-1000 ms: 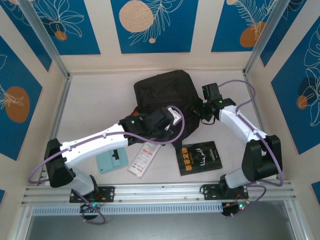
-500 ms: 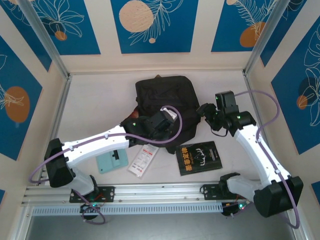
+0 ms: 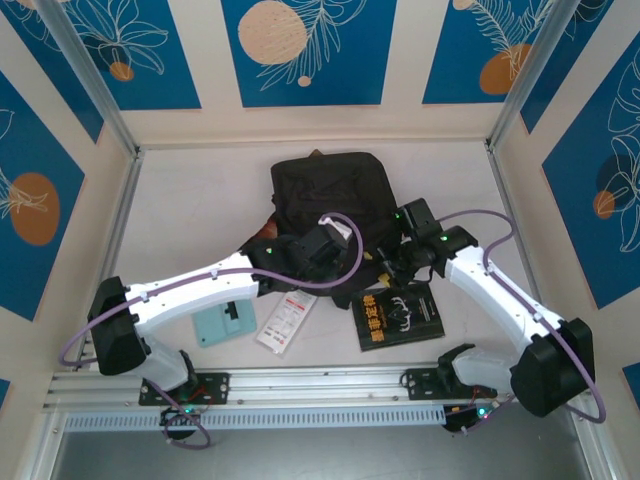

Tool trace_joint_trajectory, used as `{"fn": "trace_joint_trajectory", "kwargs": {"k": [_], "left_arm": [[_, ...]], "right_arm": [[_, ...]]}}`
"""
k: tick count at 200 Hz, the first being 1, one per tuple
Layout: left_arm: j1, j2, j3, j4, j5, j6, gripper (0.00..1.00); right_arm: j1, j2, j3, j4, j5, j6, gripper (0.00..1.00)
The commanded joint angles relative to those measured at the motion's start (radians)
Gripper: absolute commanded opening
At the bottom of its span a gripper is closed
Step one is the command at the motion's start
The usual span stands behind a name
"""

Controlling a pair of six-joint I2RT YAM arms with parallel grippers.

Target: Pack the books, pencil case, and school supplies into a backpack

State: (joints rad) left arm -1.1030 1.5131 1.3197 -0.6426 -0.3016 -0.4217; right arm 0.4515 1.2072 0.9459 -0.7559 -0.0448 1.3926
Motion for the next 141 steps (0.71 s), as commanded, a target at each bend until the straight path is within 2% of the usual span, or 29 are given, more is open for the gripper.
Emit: {"fn": "trace_joint_trajectory", "kwargs": {"k": [1, 25, 54, 114, 141], "left_arm": [[-0.008, -0.033, -0.016, 0.011, -0.033, -0.023, 0.00], [-0.008, -0.019, -0.016, -0.014, -0.041, -0.020, 0.00], [-0.008, 0.004, -0.020, -0.066, -0.075, -0.016, 0.00], [-0.009, 0.065, -0.007, -0.183, -0.136, 0.015, 0.00], [-0.009, 0.072, 0.015, -0.253, -0.163, 0.039, 0.00]], "right_arm": [[0.018, 0.027, -0.005, -0.020, 0.050, 0.045, 0.46], [0.030, 0.044, -0.016, -0.035, 0.114, 0.034, 0.23], [0.038, 0.040, -0.027, -0.056, 0.189, 0.008, 0.00], [0.042, 0.033, -0.044, -0.056, 0.226, -0.014, 0.00], [0.044, 0.027, -0.033, -0.078, 0.281, -0.046, 0.00]]}}
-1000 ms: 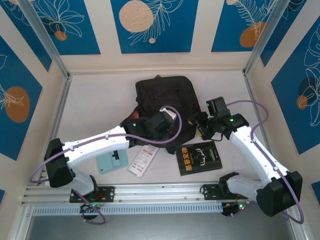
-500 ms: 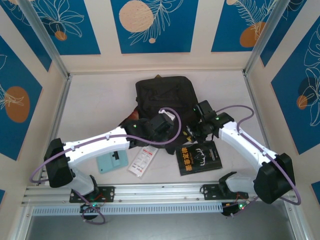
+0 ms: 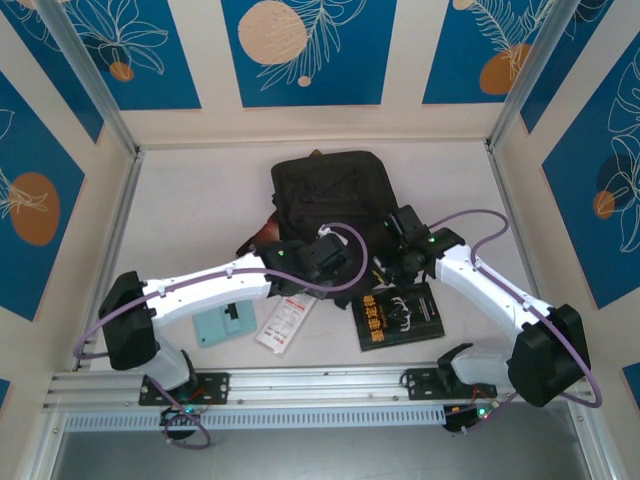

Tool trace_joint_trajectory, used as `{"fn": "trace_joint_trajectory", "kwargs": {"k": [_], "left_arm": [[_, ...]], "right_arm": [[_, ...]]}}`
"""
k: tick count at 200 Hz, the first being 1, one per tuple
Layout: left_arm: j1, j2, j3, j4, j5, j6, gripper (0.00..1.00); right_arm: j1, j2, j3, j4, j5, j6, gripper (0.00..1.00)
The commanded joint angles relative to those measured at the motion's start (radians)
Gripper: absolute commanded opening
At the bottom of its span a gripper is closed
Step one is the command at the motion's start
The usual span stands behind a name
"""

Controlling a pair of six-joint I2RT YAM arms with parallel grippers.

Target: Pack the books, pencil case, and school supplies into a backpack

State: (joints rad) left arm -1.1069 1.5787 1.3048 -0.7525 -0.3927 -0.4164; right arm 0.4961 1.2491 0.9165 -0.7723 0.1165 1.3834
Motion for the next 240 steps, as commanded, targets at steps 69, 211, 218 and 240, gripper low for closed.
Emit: {"fn": "trace_joint_trajectory", "kwargs": {"k": [69, 211, 218, 240], "left_arm": [[0.019, -0.039, 0.025, -0.189, -0.150, 0.091, 0.00], [0.056, 0.079, 0.274, -0.012, 0.209, 0.135, 0.00], [0.057, 0.098, 0.304, -0.010, 0.227, 0.128, 0.00], [0.055, 0.139, 0.367, 0.001, 0.260, 0.097, 0.00]], "right_arm": [[-0.039, -0.020, 0.005, -0.044, 0.198, -0.164, 0.00], [-0.201, 0.075, 0.374, -0.075, 0.176, -0.479, 0.53], [-0.201, 0.057, 0.395, -0.107, 0.200, -0.466, 0.59], [-0.217, -0.013, 0.414, -0.197, 0.200, -0.412, 0.66]]}}
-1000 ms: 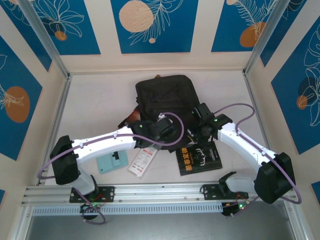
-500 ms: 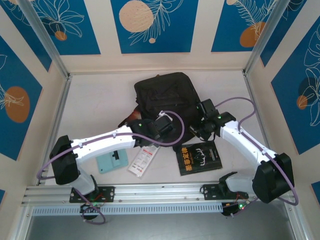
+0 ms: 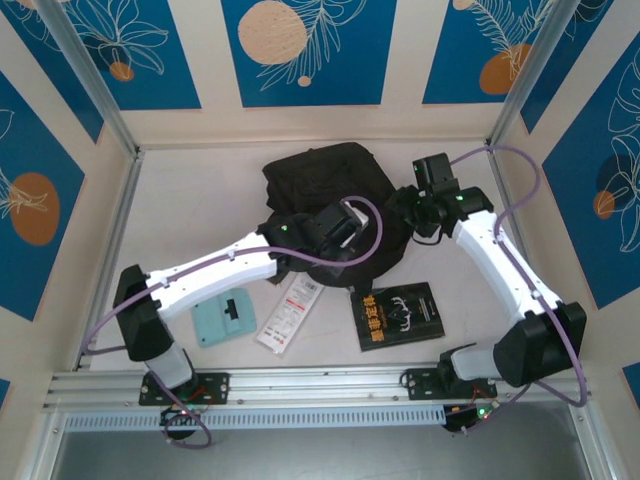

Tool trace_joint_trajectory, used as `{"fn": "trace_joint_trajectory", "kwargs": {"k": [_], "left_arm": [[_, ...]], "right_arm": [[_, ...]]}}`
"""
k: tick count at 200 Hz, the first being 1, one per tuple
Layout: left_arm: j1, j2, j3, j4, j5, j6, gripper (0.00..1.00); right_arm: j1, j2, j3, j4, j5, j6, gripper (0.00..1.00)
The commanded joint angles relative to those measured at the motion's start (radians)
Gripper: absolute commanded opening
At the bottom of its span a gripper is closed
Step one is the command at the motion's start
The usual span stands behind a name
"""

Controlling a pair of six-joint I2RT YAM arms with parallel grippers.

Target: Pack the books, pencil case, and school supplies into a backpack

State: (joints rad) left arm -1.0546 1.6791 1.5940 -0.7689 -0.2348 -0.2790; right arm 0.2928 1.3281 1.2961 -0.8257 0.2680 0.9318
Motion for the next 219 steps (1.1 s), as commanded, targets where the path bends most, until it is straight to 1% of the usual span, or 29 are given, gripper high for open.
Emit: {"fn": "trace_joint_trajectory", "kwargs": {"k": [1, 12, 25, 38, 65, 100, 132, 148, 170, 194, 204, 219], "left_arm": [[0.003, 0.040, 0.079, 0.019, 0.103, -0.042, 0.00], [0.004, 0.049, 0.092, 0.032, 0.118, -0.061, 0.00], [0.004, 0.054, 0.100, 0.047, 0.142, -0.083, 0.00], [0.005, 0.050, 0.098, 0.061, 0.161, -0.104, 0.00], [0.004, 0.029, 0.062, 0.083, 0.182, -0.140, 0.00], [0.004, -0.006, 0.010, 0.104, 0.199, -0.171, 0.00], [0.004, -0.026, -0.025, 0.111, 0.201, -0.179, 0.00], [0.004, -0.036, -0.036, 0.109, 0.195, -0.180, 0.00], [0.005, -0.047, -0.042, 0.106, 0.191, -0.178, 0.00], [0.004, -0.051, -0.044, 0.096, 0.184, -0.167, 0.00], [0.004, -0.057, -0.053, 0.093, 0.175, -0.162, 0.00], [0.004, -0.066, -0.068, 0.091, 0.170, -0.157, 0.00]], "right_arm": [[-0.016, -0.095, 0.033, -0.146, 0.044, 0.043, 0.66], [-0.032, -0.134, 0.006, -0.168, -0.004, 0.084, 0.67], [-0.056, -0.181, -0.055, -0.166, -0.109, 0.144, 0.66], [-0.072, -0.231, -0.128, -0.151, -0.193, 0.210, 0.64], [-0.099, -0.323, -0.262, -0.086, -0.319, 0.299, 0.60], [-0.093, -0.337, -0.360, 0.006, -0.454, 0.388, 0.60], [-0.033, -0.309, -0.408, 0.105, -0.483, 0.423, 0.62], [-0.002, -0.298, -0.419, 0.132, -0.465, 0.427, 0.61], [0.019, -0.269, -0.450, 0.156, -0.439, 0.426, 0.60], [0.026, -0.233, -0.483, 0.187, -0.412, 0.409, 0.55], [0.027, -0.219, -0.483, 0.191, -0.387, 0.382, 0.51], [0.024, -0.200, -0.481, 0.185, -0.352, 0.345, 0.39]]}}
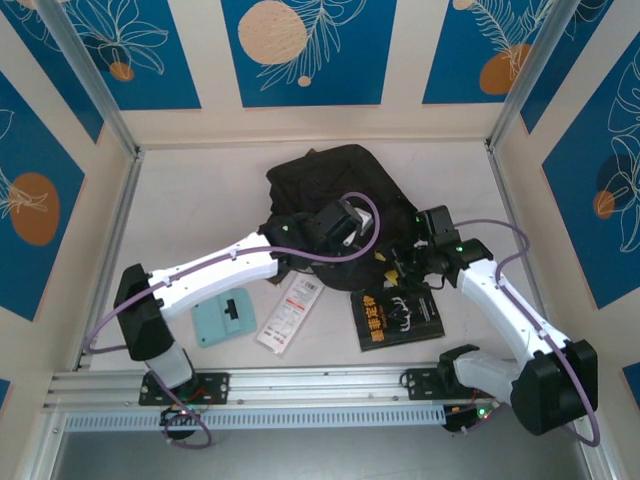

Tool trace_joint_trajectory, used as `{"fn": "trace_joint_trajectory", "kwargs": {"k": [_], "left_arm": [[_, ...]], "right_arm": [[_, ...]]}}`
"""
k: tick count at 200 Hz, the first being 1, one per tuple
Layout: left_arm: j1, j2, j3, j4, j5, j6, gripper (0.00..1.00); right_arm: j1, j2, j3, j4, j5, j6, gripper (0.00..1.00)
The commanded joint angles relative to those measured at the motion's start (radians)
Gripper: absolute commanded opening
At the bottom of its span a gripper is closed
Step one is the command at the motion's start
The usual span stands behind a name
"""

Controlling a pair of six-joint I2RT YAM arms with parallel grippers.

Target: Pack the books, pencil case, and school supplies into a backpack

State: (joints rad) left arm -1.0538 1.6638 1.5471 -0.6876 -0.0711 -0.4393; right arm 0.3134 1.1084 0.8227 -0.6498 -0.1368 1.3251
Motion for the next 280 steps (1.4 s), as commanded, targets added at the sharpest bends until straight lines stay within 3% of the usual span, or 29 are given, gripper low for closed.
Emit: {"fn": "trace_joint_trajectory", "kwargs": {"k": [1, 22, 41, 99, 137, 280], "left_arm": [[0.003, -0.051, -0.022, 0.010, 0.006, 0.004, 0.00], [0.003, -0.056, -0.040, -0.005, -0.011, 0.016, 0.00], [0.003, -0.066, -0.057, -0.022, -0.077, 0.040, 0.00], [0.003, -0.036, -0.039, -0.123, -0.272, 0.136, 0.00], [0.005, -0.030, -0.067, -0.135, -0.328, 0.151, 0.00], [0.140, -0.106, -0.150, -0.122, -0.272, 0.157, 0.00]], "right_arm": [[0.003, 0.021, -0.009, 0.009, 0.055, -0.051, 0.38], [0.004, 0.032, -0.013, 0.002, 0.080, -0.071, 0.13], [0.008, 0.023, -0.016, -0.007, 0.098, -0.081, 0.00], [0.022, 0.002, -0.009, -0.051, 0.151, -0.111, 0.00], [0.020, -0.004, 0.006, -0.069, 0.172, -0.140, 0.00], [-0.034, -0.017, 0.048, -0.095, 0.195, -0.256, 0.00]]}}
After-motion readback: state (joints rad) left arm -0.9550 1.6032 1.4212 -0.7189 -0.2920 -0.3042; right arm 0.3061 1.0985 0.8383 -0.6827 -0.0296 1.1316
